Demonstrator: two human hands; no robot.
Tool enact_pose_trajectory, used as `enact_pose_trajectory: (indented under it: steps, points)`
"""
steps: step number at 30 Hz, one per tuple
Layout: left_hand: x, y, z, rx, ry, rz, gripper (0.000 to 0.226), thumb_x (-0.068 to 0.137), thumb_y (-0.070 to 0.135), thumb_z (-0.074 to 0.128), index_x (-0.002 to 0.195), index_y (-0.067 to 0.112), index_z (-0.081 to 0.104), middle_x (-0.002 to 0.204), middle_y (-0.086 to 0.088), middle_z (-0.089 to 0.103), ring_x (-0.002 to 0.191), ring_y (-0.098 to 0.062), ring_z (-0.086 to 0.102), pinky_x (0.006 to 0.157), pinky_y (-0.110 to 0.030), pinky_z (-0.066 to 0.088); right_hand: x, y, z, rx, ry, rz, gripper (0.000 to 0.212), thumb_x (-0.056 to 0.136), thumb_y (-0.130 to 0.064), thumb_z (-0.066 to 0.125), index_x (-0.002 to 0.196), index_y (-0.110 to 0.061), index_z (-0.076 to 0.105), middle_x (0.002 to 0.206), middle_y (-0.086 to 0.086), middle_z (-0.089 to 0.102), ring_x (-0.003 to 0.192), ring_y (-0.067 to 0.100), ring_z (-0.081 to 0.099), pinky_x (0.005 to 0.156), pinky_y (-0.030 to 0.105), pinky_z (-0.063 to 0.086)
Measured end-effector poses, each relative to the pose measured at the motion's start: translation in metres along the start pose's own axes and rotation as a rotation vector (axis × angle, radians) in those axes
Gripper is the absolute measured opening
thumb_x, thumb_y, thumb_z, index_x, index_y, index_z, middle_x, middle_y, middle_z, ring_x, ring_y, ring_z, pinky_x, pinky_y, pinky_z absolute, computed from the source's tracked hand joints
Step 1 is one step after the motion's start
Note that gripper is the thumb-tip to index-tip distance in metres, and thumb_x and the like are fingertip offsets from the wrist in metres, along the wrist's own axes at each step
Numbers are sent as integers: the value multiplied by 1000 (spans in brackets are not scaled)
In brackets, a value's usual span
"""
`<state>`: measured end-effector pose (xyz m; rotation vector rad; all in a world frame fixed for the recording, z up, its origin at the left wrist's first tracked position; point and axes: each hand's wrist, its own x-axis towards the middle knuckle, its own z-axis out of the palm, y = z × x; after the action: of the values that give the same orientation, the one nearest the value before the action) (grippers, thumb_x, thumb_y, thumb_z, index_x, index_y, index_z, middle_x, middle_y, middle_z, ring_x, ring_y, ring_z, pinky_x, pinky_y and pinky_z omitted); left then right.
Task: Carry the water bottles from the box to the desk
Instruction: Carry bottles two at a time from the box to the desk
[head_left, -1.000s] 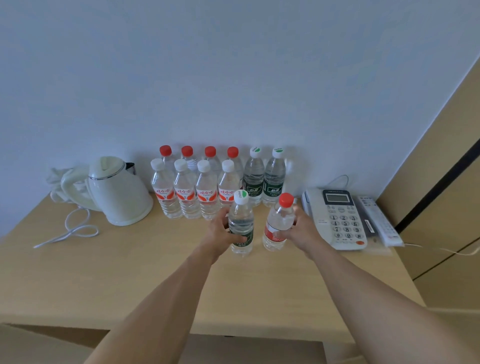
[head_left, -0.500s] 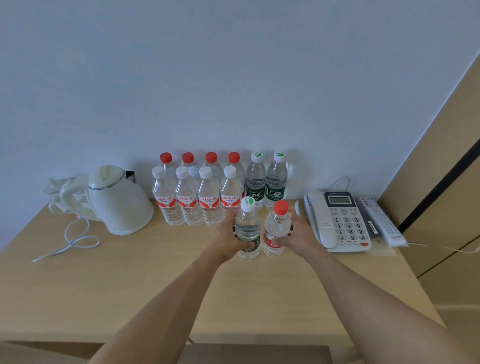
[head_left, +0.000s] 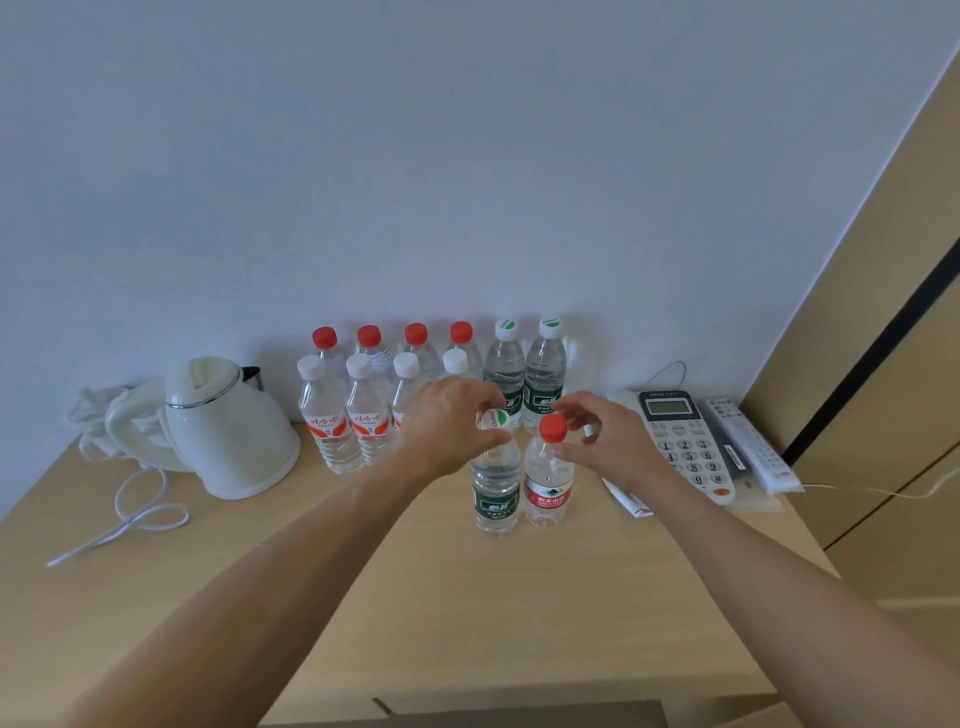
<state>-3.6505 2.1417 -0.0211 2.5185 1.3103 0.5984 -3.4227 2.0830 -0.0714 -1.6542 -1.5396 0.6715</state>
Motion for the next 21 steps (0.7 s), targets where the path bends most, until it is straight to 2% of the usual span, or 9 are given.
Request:
enact_pose_trajectory:
  steps: [5,11,16,21]
  points:
    - [12,4,-3,242,-93,42,50,80,52,78,124,31,69,111,9,73,104,-15,65,86,-33,49,6,-18,-4,-150,-11,-83,36,70,-19,85,103,-23,73,94,-13,72,88,2,66,81,28,57]
    - [19,8,-1,299,-148,48,52,78,49,80,125,30,67,111,8,72,104,-16,66,69,-29,39,10,-15,1,-304,-13,-129,34,70,-20,84,103,-22,73,97,-8,71,88,9,63,87,33,54]
    - [28,10,6,269,-173,55,45,80,30,83,122,21,71,105,2,74,97,-18,67,71,-29,49,14,-14,2,-367,-24,-141,32,71,-22,84,101,-21,72,95,-6,71,87,12,63,85,35,54]
    - [49,12,11,279,-214,54,47,81,27,84,125,18,69,108,-3,73,100,-22,68,80,-36,57,14,-12,3,-366,-14,-148,29,70,-20,82,97,-21,72,94,-5,71,85,13,63,83,35,54]
